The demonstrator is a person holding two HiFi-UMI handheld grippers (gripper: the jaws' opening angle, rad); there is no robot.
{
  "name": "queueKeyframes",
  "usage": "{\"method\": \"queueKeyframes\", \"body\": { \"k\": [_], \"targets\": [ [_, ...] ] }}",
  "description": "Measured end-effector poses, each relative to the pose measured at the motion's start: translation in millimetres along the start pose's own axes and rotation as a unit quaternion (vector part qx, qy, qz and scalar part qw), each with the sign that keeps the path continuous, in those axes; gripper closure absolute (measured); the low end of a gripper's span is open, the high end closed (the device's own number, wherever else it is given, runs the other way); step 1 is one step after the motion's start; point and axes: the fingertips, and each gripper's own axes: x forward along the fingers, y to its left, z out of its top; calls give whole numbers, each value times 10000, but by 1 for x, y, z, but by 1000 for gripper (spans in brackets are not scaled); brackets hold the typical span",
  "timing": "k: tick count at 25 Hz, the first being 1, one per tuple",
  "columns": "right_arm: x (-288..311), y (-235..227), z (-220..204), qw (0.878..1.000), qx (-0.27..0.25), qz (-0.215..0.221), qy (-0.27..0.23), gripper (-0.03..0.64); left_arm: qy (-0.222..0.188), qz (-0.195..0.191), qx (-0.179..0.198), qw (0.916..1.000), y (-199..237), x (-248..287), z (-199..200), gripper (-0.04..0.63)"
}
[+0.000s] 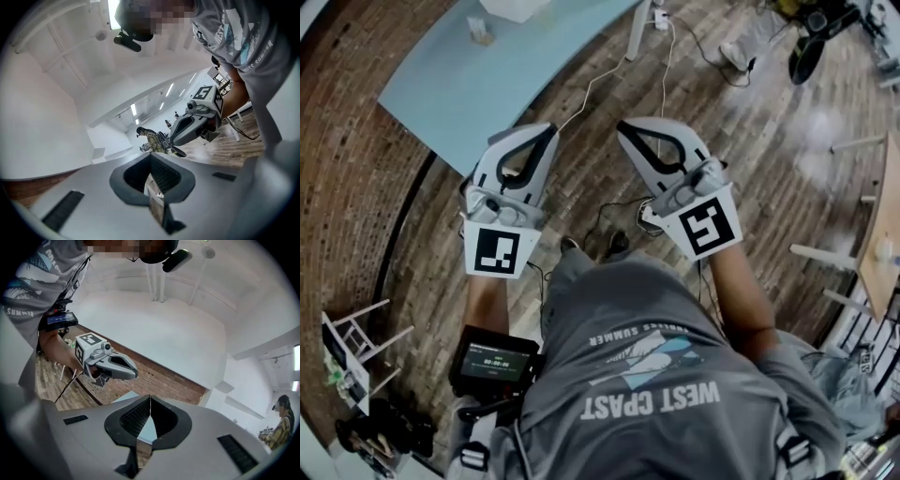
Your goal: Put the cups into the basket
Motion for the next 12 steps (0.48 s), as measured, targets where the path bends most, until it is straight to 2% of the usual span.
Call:
{"method": "queueKeyframes", "body": {
  "k": [7,12],
  "targets": [
    [26,-7,-11,9999,92,72,49,603,81,-22,-51,10000,19,9,-21,595],
    [55,-17,-14,9997,98,-29,208,603,7,-126,-110,9999,42,15,-43,595]
  ]
}}
